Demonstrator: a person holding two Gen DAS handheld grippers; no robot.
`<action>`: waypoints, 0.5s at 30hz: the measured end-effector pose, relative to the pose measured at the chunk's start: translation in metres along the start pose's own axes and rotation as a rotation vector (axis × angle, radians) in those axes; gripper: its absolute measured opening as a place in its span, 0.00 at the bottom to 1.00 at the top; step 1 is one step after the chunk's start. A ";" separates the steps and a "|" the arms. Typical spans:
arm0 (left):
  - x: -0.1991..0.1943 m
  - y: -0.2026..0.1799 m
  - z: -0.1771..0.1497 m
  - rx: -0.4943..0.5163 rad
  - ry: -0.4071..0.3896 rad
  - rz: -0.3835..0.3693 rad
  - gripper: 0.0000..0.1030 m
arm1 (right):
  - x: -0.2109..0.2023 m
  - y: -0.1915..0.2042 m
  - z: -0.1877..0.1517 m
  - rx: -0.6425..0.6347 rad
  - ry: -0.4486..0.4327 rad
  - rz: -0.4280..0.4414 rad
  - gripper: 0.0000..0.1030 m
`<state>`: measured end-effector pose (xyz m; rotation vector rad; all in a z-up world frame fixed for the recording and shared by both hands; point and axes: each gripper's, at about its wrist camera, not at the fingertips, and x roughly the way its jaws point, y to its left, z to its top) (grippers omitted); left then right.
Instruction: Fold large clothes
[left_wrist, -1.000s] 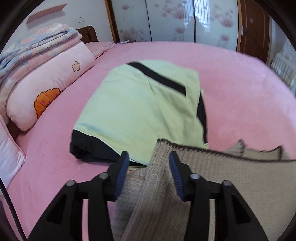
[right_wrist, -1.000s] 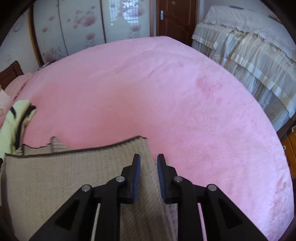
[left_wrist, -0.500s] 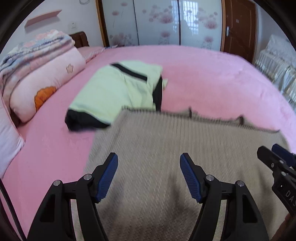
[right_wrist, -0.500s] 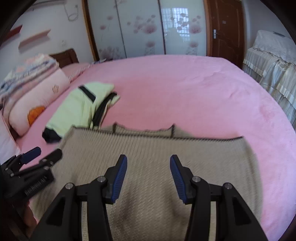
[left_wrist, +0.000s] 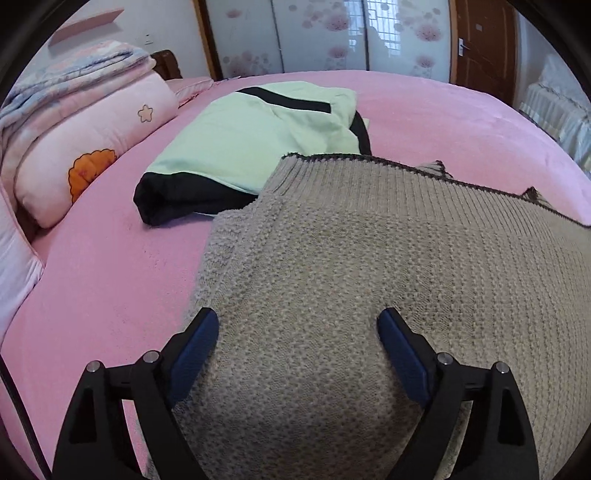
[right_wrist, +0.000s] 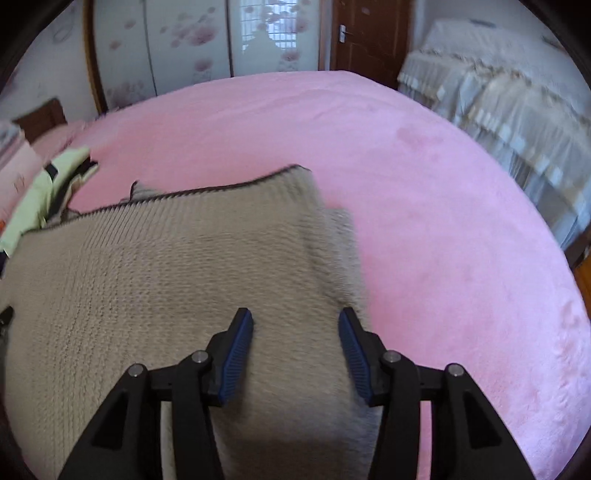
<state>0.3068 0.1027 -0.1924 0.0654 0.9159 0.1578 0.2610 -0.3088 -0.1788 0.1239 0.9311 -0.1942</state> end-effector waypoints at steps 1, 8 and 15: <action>-0.001 0.000 0.002 0.001 0.013 -0.005 0.86 | -0.004 0.002 0.000 -0.011 0.006 -0.011 0.44; -0.063 0.006 0.011 -0.069 0.032 -0.106 0.86 | -0.072 0.041 -0.004 0.051 -0.046 0.143 0.46; -0.124 -0.014 -0.039 -0.093 -0.002 -0.212 0.91 | -0.107 0.129 -0.054 -0.046 -0.089 0.294 0.47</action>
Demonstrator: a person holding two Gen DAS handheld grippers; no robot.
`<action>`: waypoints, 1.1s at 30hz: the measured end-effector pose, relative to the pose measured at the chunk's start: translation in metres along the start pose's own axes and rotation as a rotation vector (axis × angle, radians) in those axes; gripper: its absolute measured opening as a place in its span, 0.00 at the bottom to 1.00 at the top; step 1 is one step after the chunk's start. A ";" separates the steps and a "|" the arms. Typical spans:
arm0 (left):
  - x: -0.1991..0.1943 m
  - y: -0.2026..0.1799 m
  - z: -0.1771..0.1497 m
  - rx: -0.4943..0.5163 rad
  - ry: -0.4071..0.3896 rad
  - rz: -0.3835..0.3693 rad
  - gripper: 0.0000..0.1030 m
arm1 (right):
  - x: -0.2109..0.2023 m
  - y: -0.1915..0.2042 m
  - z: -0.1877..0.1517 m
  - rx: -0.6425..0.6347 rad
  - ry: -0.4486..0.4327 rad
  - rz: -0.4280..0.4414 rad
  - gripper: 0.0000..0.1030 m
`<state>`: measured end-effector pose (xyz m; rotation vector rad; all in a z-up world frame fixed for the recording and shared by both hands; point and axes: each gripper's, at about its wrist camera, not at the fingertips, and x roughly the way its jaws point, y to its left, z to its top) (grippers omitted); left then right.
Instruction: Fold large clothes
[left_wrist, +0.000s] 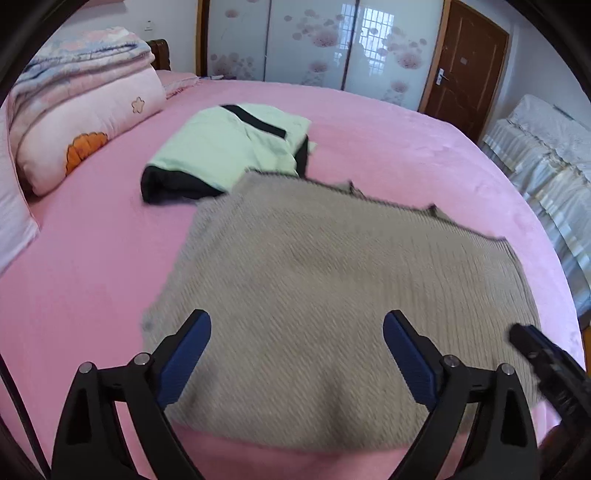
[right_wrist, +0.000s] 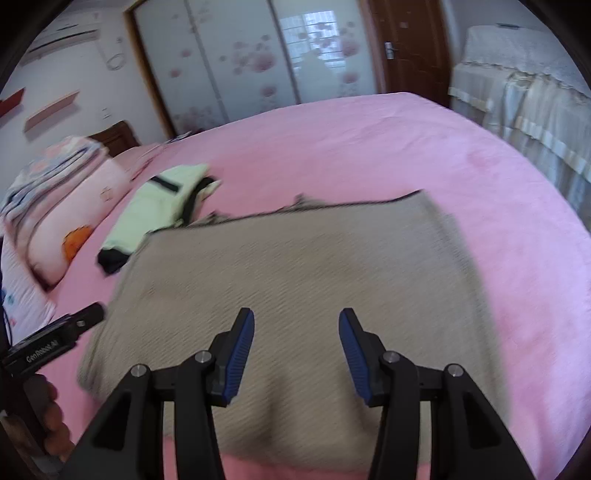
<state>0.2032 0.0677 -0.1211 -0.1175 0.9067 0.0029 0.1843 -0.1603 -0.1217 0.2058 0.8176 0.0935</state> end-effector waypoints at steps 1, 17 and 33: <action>0.003 -0.004 -0.009 0.011 0.016 -0.002 0.91 | 0.004 0.012 -0.012 -0.029 0.000 -0.004 0.47; 0.034 0.077 -0.056 -0.108 0.059 0.135 0.92 | -0.006 -0.122 -0.062 0.085 0.035 -0.312 0.46; 0.010 0.063 -0.049 -0.075 0.081 0.125 0.92 | -0.020 -0.103 -0.057 0.120 0.046 -0.324 0.47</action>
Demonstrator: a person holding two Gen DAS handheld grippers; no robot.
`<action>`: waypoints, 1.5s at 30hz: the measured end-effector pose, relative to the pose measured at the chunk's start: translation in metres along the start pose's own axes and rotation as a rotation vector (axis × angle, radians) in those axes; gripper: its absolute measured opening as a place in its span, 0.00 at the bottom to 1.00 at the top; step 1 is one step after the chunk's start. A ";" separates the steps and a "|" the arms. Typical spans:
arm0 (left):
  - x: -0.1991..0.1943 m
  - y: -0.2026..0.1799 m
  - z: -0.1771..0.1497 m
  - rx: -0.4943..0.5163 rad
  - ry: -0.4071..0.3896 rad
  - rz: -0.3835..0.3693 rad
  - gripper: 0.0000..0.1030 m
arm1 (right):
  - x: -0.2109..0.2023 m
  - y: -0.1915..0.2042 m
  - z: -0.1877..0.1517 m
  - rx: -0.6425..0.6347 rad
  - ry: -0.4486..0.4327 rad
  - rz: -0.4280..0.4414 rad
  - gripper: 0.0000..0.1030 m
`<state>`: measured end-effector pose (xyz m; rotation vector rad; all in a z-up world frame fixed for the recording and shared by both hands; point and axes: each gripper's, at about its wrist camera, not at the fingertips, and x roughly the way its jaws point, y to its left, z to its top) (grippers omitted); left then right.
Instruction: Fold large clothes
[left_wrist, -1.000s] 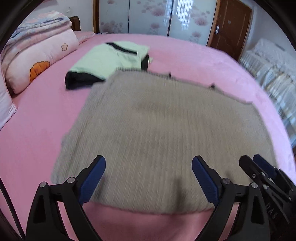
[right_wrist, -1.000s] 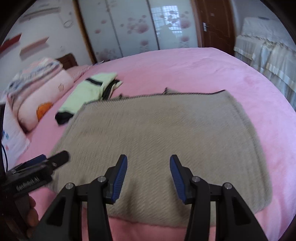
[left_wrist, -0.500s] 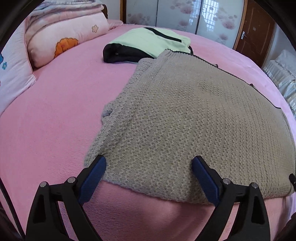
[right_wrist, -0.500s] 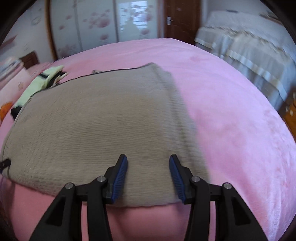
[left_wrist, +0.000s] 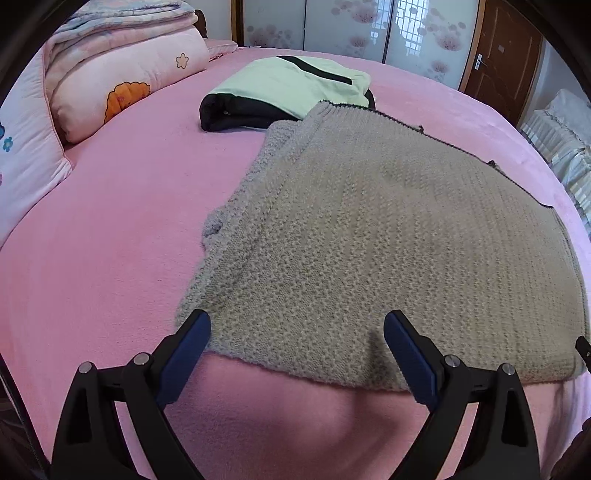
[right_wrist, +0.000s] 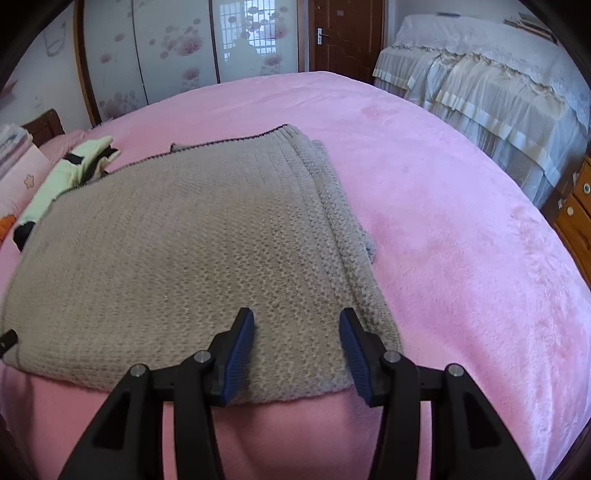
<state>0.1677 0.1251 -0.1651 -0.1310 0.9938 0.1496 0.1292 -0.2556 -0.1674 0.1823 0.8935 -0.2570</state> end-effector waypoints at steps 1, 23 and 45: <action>-0.006 0.000 0.002 -0.003 -0.002 -0.011 0.92 | -0.008 0.001 0.002 0.004 -0.010 0.014 0.47; -0.030 0.053 -0.061 -0.281 0.175 -0.372 0.92 | -0.112 0.092 -0.014 -0.154 -0.131 0.255 0.48; 0.060 0.040 0.017 -0.422 -0.094 -0.361 0.20 | -0.040 0.135 -0.001 -0.224 -0.099 0.191 0.48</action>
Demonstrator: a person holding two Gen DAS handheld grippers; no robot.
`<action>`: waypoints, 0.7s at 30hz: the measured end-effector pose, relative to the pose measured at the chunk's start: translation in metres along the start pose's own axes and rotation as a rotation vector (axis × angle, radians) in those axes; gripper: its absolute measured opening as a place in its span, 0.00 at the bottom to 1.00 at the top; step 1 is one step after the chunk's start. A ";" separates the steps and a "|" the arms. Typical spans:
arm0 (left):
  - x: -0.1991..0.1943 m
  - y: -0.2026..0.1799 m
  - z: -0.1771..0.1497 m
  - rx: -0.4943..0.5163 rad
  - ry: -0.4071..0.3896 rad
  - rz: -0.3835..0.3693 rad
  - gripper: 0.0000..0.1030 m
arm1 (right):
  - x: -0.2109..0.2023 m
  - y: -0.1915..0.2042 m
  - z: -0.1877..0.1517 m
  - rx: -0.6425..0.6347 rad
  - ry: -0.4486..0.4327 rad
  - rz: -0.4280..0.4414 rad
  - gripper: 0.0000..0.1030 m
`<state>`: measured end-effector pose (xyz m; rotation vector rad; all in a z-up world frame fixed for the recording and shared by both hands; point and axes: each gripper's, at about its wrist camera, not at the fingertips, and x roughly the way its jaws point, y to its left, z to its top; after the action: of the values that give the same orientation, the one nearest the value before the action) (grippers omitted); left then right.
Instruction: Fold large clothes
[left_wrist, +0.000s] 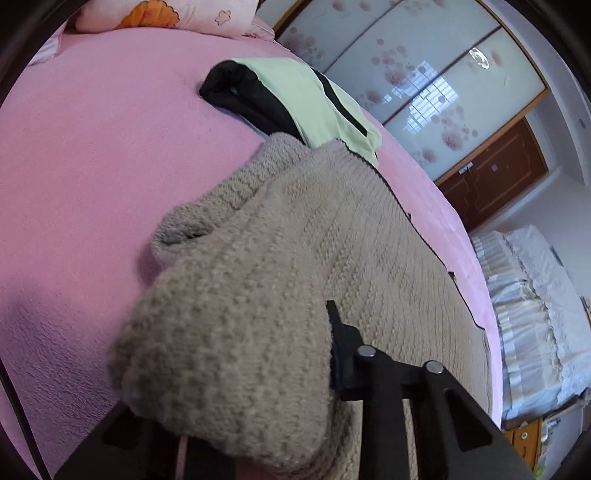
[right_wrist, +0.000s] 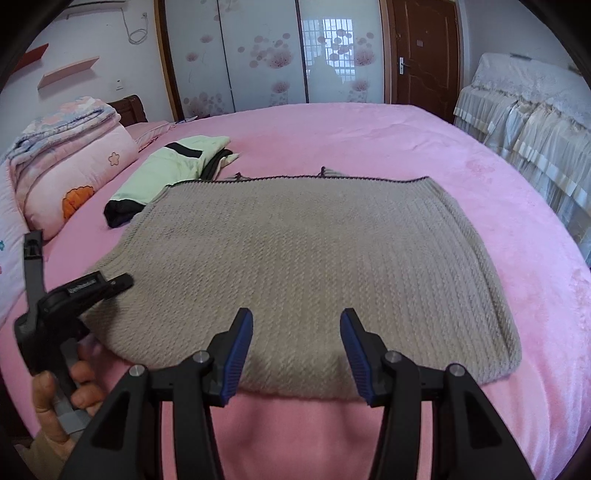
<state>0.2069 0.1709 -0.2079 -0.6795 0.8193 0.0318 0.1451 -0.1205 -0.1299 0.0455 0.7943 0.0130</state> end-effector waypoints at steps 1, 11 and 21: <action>-0.004 -0.006 0.000 0.012 -0.009 0.018 0.19 | 0.006 0.004 0.006 -0.023 -0.009 -0.020 0.48; -0.062 -0.096 0.002 0.227 -0.198 -0.036 0.14 | 0.112 0.028 0.015 -0.084 0.182 0.044 0.17; -0.082 -0.231 -0.032 0.484 -0.240 -0.169 0.12 | 0.070 -0.045 0.021 0.133 0.163 0.213 0.15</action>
<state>0.1930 -0.0109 -0.0416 -0.2769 0.5077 -0.2285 0.2088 -0.1637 -0.1672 0.2580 0.9492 0.1676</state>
